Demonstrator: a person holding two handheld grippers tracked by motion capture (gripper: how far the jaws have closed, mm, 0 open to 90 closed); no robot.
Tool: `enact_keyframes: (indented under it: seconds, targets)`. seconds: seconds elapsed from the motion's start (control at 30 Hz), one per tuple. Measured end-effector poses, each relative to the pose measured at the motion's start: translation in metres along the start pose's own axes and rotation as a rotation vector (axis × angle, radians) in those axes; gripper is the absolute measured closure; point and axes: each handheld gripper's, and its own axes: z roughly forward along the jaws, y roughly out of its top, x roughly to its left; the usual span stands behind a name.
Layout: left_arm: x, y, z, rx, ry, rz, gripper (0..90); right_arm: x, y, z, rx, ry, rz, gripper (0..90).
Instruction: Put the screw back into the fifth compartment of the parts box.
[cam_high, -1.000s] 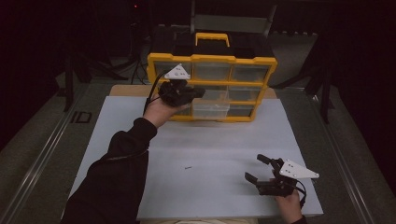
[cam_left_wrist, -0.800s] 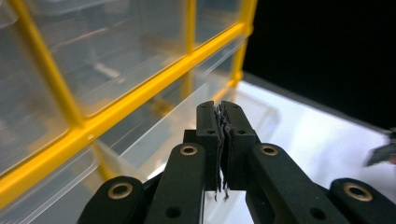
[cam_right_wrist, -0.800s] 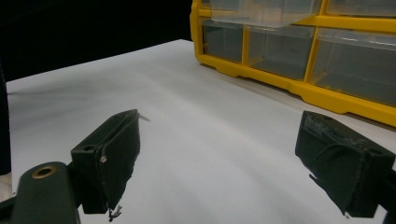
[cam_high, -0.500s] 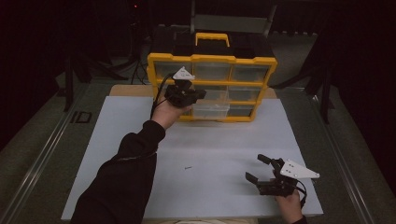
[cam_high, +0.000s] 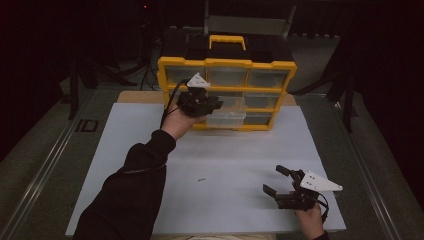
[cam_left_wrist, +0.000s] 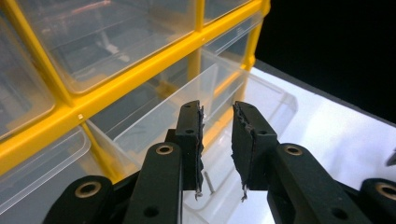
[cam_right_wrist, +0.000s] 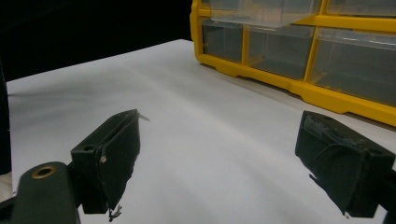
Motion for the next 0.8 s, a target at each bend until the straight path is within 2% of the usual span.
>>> enact_keyframes:
  seconds: [0.07,0.37,0.5,0.8]
  targets:
    - [-0.002,0.001,-0.003,-0.003,-0.006,0.004,72.0,0.0,0.0,0.0,0.0,0.0,-0.001,14.0]
    - [-0.007,0.0,-0.023,-0.016,-0.025,0.015,58.5,0.001,0.0,0.0,0.003,-0.001,-0.002,14.0]
    - [-0.011,-0.003,-0.033,-0.039,-0.035,0.022,55.0,0.001,0.0,0.0,0.004,-0.002,-0.003,14.0]
    - [-0.014,-0.018,-0.052,-0.053,-0.077,0.031,45.4,0.001,0.0,0.001,0.005,-0.002,-0.004,14.0]
